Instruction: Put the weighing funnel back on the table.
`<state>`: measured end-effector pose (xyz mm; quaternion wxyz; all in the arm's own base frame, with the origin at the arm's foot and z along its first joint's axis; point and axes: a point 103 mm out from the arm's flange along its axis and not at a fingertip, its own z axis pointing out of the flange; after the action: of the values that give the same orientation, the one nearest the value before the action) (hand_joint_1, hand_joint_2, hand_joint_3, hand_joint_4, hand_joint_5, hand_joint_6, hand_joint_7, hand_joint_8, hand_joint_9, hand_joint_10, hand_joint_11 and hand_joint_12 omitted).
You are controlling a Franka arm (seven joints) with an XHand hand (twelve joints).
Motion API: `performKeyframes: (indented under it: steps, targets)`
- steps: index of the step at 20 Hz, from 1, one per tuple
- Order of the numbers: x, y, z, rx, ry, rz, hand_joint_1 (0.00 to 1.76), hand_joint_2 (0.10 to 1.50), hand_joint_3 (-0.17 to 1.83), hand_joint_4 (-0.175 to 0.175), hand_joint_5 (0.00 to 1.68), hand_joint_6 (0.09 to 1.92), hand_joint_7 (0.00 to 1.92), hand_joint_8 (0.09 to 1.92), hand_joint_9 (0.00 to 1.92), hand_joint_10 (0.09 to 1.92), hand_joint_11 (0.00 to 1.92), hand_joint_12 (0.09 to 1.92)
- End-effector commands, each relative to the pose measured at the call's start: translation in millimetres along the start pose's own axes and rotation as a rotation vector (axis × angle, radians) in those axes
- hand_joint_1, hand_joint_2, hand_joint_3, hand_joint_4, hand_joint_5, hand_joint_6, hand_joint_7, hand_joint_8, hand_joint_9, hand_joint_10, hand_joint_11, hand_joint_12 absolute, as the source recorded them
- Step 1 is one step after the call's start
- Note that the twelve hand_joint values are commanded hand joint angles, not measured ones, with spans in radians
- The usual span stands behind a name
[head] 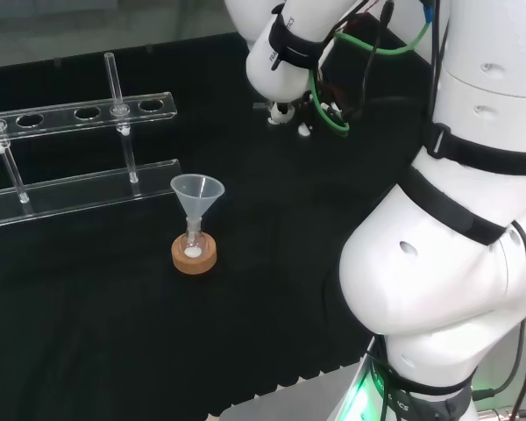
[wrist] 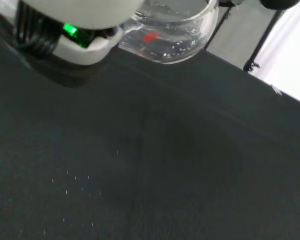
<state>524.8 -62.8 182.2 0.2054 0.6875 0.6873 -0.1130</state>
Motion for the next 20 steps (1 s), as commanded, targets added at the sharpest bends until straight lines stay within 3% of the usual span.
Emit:
performKeyframes:
  steps: [1,8,15,20]
  targets:
    - [-2,-5,25,0.032,0.039,0.067,1.18,0.58,0.66,0.128,1.6,0.09,1.78,0.09,1.63,0.09,1.27,0.93]
    - [10,-17,45,0.08,0.068,0.085,1.18,0.58,0.66,0.123,1.6,0.09,1.78,0.09,1.63,0.09,1.27,0.93]
    - [20,-32,63,0.129,0.125,0.156,1.18,0.58,0.66,0.117,1.6,0.09,1.78,0.09,1.63,0.09,1.27,0.93]
    - [26,-38,71,0.155,0.137,0.179,1.18,0.58,0.66,0.114,1.6,0.09,1.78,0.09,1.63,0.09,1.27,0.93]
